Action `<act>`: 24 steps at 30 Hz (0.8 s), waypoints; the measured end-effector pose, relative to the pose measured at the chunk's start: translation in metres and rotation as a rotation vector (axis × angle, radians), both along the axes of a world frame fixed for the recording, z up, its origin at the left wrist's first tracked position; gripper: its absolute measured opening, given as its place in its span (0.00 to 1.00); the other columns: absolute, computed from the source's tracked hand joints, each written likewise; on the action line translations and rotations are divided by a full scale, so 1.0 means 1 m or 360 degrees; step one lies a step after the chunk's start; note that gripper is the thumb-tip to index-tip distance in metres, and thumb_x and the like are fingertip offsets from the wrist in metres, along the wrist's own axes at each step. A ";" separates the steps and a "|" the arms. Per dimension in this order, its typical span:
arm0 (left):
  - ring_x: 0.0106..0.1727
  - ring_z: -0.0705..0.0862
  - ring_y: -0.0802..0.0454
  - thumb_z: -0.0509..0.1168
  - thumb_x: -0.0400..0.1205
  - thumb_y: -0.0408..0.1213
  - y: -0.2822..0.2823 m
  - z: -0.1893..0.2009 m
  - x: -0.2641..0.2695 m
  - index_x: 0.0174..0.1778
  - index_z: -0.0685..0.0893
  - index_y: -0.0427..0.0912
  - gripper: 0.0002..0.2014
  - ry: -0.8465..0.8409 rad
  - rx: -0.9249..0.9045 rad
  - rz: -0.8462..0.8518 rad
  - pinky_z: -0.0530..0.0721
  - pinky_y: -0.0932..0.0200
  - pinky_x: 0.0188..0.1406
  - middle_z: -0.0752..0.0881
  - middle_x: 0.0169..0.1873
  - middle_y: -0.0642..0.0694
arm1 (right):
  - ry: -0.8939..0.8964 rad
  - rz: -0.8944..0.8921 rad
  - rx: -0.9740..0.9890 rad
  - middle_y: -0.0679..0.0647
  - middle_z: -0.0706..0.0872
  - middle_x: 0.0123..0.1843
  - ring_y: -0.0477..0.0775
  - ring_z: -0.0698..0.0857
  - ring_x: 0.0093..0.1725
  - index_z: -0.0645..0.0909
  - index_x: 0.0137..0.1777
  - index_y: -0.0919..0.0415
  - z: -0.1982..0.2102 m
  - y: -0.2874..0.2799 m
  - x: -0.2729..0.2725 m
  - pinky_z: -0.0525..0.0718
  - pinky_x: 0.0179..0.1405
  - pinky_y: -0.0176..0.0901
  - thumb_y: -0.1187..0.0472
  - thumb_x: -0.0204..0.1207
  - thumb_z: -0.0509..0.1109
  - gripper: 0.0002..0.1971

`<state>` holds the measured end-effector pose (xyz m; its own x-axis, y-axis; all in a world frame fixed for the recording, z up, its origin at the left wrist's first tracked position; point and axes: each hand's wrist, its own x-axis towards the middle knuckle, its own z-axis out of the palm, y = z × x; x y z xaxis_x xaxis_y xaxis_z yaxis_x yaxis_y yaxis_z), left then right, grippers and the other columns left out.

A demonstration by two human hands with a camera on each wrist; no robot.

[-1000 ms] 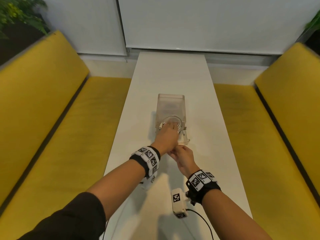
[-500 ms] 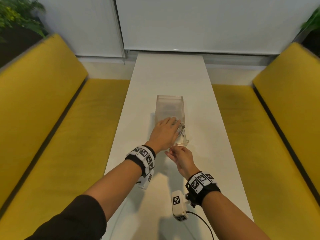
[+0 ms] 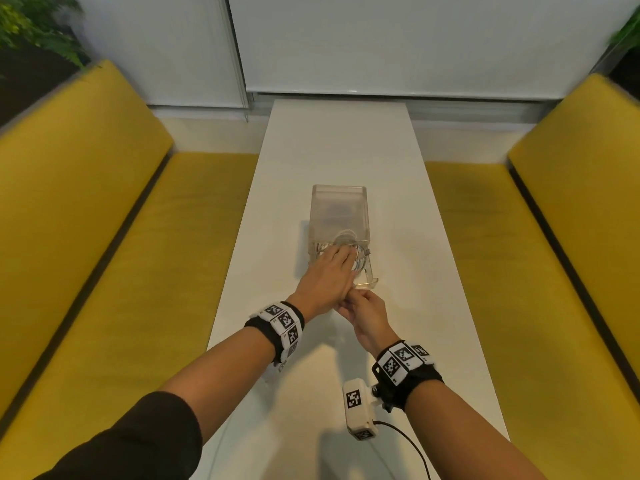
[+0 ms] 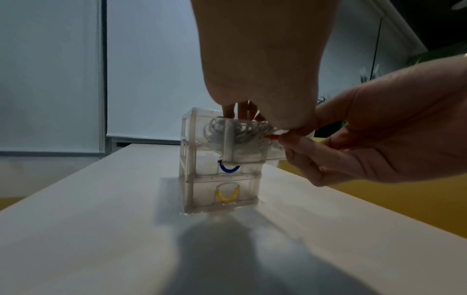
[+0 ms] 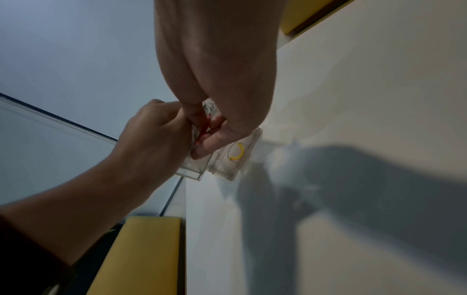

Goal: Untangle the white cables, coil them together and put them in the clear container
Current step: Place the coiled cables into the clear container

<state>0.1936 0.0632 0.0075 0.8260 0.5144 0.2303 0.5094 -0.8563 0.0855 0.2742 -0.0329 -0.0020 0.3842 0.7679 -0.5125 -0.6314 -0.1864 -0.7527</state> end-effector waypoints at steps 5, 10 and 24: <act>0.78 0.72 0.33 0.39 0.88 0.52 0.003 0.003 0.002 0.82 0.66 0.29 0.35 0.0146 -0.0209 0.0071 0.66 0.43 0.82 0.75 0.77 0.30 | -0.0007 0.0009 -0.0001 0.69 0.85 0.44 0.62 0.85 0.48 0.81 0.53 0.74 0.000 0.000 0.001 0.92 0.44 0.43 0.75 0.81 0.62 0.06; 0.88 0.56 0.39 0.44 0.92 0.51 0.006 0.002 0.006 0.87 0.56 0.36 0.31 0.0282 -0.0354 0.0168 0.51 0.46 0.87 0.61 0.86 0.35 | -0.0002 0.0002 0.0000 0.71 0.86 0.46 0.64 0.86 0.49 0.81 0.55 0.76 0.000 0.001 0.001 0.92 0.45 0.45 0.74 0.81 0.63 0.07; 0.66 0.83 0.39 0.73 0.76 0.32 0.001 0.019 0.009 0.72 0.81 0.33 0.26 0.0386 0.0111 -0.0122 0.82 0.45 0.65 0.82 0.71 0.38 | -0.0005 -0.0040 -0.0018 0.70 0.85 0.45 0.66 0.86 0.51 0.79 0.45 0.71 0.006 0.001 -0.002 0.92 0.43 0.45 0.77 0.80 0.63 0.05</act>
<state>0.2028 0.0643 0.0262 0.8974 0.4380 0.0534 0.4412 -0.8927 -0.0915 0.2720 -0.0317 0.0045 0.4046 0.7521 -0.5202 -0.6338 -0.1794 -0.7524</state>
